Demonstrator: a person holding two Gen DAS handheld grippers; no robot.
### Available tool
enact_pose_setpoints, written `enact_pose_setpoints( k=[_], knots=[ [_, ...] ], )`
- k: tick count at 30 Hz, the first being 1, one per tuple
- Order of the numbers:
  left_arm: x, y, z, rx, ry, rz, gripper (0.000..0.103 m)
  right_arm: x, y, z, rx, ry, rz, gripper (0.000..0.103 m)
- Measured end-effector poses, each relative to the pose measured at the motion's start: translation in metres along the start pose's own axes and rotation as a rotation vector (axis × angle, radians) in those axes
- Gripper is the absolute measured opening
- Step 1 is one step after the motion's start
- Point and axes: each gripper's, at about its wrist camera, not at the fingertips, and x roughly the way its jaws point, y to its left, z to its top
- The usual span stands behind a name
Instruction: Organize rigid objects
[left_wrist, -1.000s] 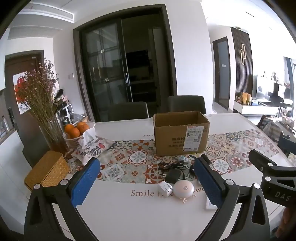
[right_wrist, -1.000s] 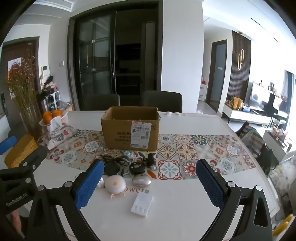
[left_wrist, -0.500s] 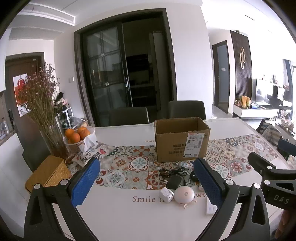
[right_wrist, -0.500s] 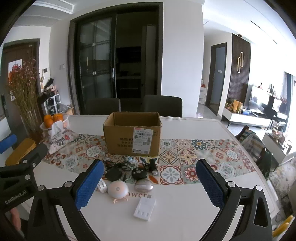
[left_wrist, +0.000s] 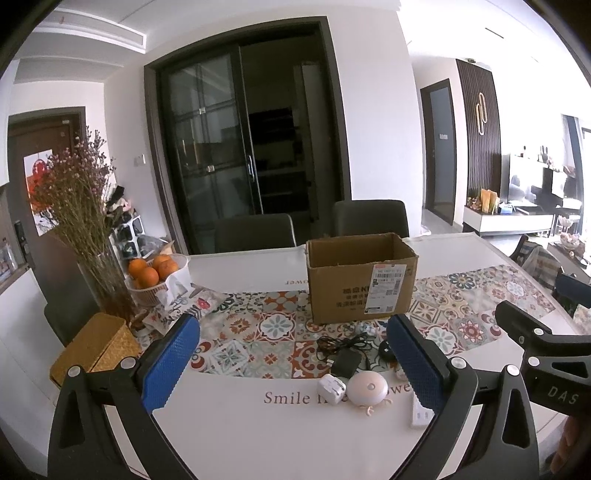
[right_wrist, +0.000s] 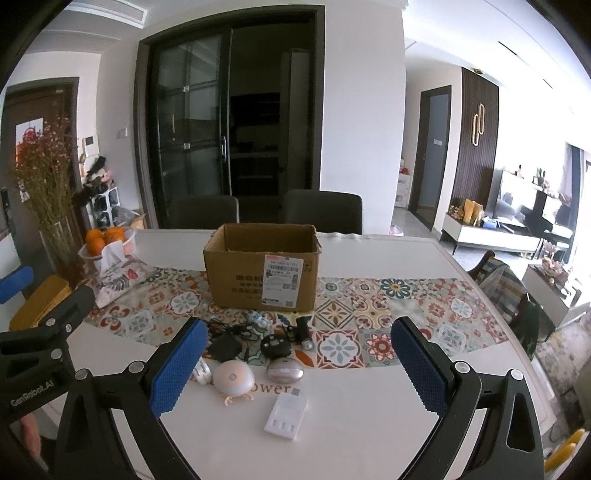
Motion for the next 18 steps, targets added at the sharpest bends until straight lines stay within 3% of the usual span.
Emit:
enact_pose_setpoints(
  k=[18],
  knots=[
    [0.0005,-0.0019,0.0027,0.0,-0.004,0.0,0.103,0.0019,0.0018,0.0036,-0.003,-0.01,0.006,0.1]
  ],
)
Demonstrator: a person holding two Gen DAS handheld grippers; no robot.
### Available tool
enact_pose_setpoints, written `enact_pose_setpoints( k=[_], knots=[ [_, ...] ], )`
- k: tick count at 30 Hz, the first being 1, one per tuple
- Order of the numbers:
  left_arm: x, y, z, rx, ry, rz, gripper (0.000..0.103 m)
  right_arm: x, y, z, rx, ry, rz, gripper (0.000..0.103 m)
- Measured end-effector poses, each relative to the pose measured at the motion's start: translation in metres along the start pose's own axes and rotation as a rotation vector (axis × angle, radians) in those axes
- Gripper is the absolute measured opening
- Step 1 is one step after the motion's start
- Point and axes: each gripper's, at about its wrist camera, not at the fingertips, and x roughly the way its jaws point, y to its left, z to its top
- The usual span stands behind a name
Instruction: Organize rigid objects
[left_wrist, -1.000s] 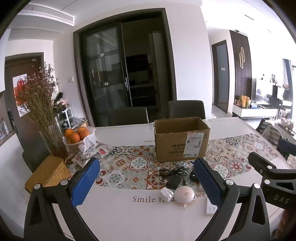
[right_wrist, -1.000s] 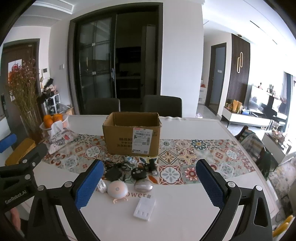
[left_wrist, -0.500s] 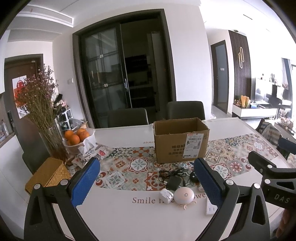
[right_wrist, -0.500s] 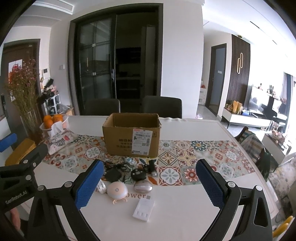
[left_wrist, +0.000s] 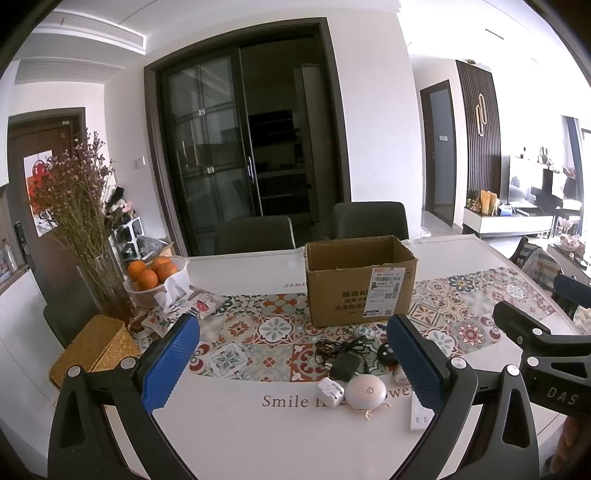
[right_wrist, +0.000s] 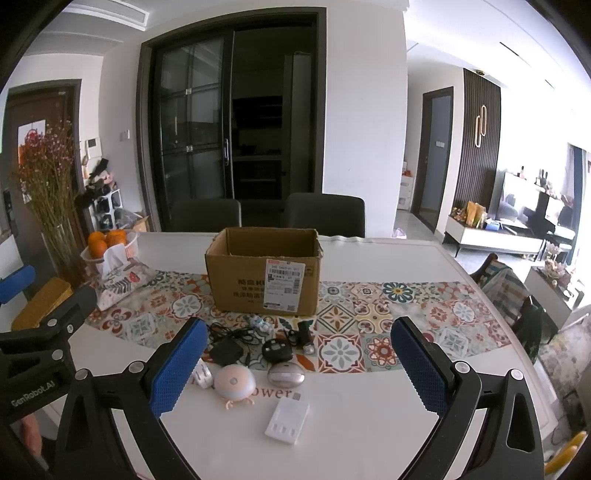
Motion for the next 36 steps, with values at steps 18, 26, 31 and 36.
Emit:
enact_pose_setpoints(
  k=[18,26,31,36],
  knots=[
    [0.001,-0.001,0.002,0.002,0.002,-0.003,0.103,0.001,-0.001,0.0,0.0,0.001,0.002,0.1],
    [0.002,-0.002,0.002,0.002,0.006,-0.004,0.103,0.0,0.0,-0.001,0.001,0.002,-0.001,0.1],
    [0.01,-0.006,0.003,0.007,0.029,-0.011,0.103,0.005,0.002,-0.002,0.002,0.012,-0.003,0.1],
    [0.022,-0.006,-0.004,0.024,0.047,-0.031,0.103,0.017,0.004,-0.01,0.018,0.04,-0.001,0.1]
  ],
)
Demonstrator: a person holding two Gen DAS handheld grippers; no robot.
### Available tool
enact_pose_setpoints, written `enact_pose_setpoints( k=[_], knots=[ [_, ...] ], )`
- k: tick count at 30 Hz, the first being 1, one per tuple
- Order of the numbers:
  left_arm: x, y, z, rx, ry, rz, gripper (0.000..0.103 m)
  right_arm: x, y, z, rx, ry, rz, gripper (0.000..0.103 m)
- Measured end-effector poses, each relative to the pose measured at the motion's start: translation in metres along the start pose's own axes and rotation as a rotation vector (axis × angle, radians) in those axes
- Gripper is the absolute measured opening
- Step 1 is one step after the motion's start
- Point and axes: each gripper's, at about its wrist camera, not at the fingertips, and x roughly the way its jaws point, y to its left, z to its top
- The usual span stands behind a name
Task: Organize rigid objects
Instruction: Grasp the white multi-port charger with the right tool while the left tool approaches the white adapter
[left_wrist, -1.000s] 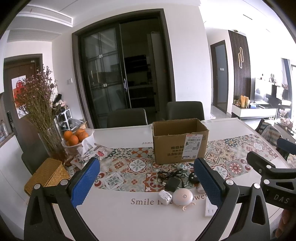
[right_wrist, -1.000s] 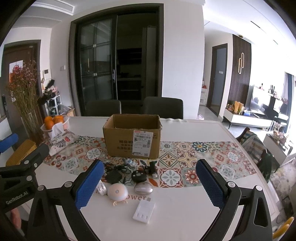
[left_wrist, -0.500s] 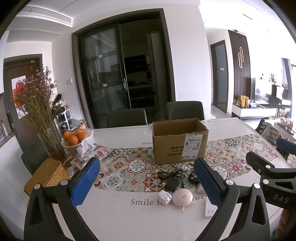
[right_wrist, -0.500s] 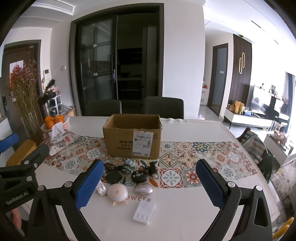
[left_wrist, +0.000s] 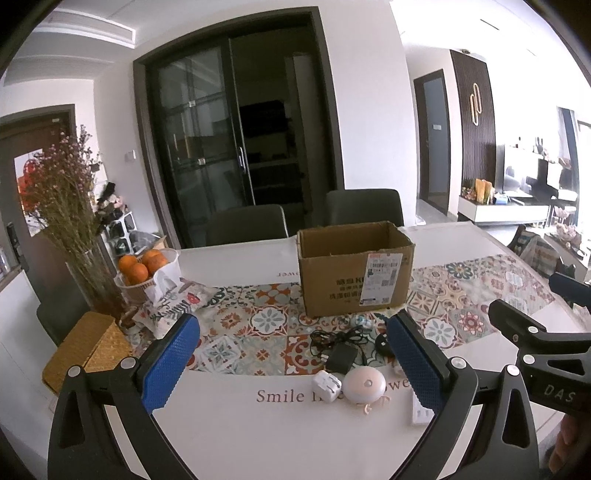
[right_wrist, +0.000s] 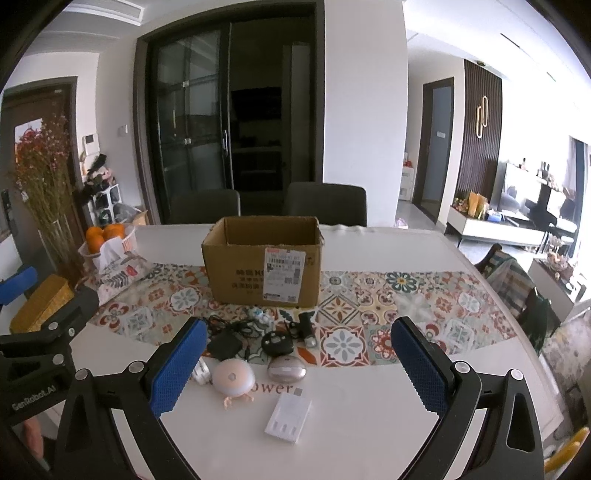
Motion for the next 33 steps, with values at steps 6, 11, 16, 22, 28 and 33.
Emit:
enact_pose_setpoints(
  k=[6,11,16,22,28,33],
  knots=[
    [0.022,0.001,-0.014,0.026,0.034,-0.035,0.103,0.018,0.0,-0.015,0.029,0.051,-0.003,0.1],
    [0.047,0.0,-0.031,0.052,0.093,-0.073,0.103,0.042,0.002,-0.034,0.052,0.123,-0.015,0.1],
    [0.07,-0.002,-0.046,0.068,0.142,-0.097,0.103,0.062,0.005,-0.05,0.077,0.181,-0.03,0.1],
    [0.098,-0.002,-0.066,0.095,0.225,-0.111,0.103,0.086,0.009,-0.07,0.097,0.236,-0.047,0.096],
    [0.127,-0.005,-0.084,0.16,0.278,-0.11,0.103,0.117,0.015,-0.093,0.123,0.302,-0.06,0.083],
    [0.145,-0.01,-0.094,0.201,0.304,-0.131,0.103,0.134,0.012,-0.11,0.174,0.332,-0.086,0.075]
  ],
)
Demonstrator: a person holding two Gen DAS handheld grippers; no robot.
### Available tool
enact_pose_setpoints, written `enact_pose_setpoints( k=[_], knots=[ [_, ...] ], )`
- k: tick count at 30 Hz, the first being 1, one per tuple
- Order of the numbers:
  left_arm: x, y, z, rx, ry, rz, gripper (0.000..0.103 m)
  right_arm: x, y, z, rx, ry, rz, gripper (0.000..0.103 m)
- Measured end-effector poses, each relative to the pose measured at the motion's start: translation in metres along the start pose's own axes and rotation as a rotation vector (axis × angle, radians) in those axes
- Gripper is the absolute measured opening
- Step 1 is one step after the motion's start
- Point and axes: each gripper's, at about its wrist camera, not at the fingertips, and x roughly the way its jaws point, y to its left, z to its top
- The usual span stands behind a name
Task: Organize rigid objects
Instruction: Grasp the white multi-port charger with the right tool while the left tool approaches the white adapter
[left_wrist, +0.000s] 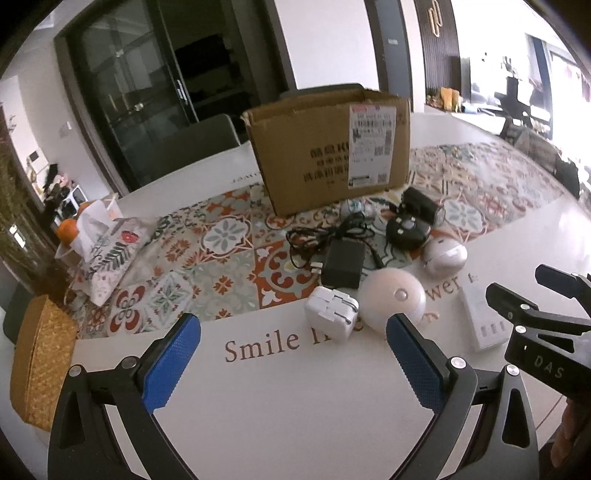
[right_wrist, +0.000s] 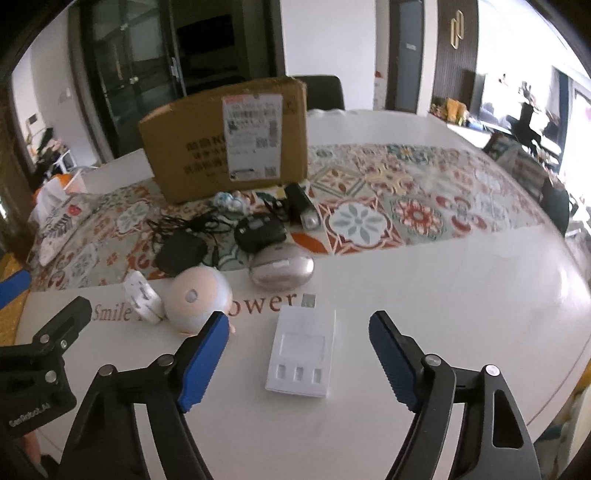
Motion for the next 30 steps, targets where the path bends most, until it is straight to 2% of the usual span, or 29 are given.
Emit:
enact_pose_setpoints(
  k=[11,16,21,30],
  knots=[
    [0.04,-0.007,-0.003,0.086,0.02,-0.039,0.102,0.041,-0.003,-0.017,0.067,0.07,-0.05,0.062],
    [0.045,-0.008,-0.006,0.1,0.018,-0.049,0.102,0.052,-0.003,-0.022,0.076,0.082,-0.059,0.06],
    [0.048,-0.01,-0.009,0.123,0.009,-0.054,0.101,0.06,-0.001,-0.024,0.073,0.085,-0.067,0.051],
    [0.051,-0.009,-0.007,0.15,-0.018,-0.081,0.099,0.059,0.003,-0.025,0.054,0.088,-0.097,0.048]
  ],
)
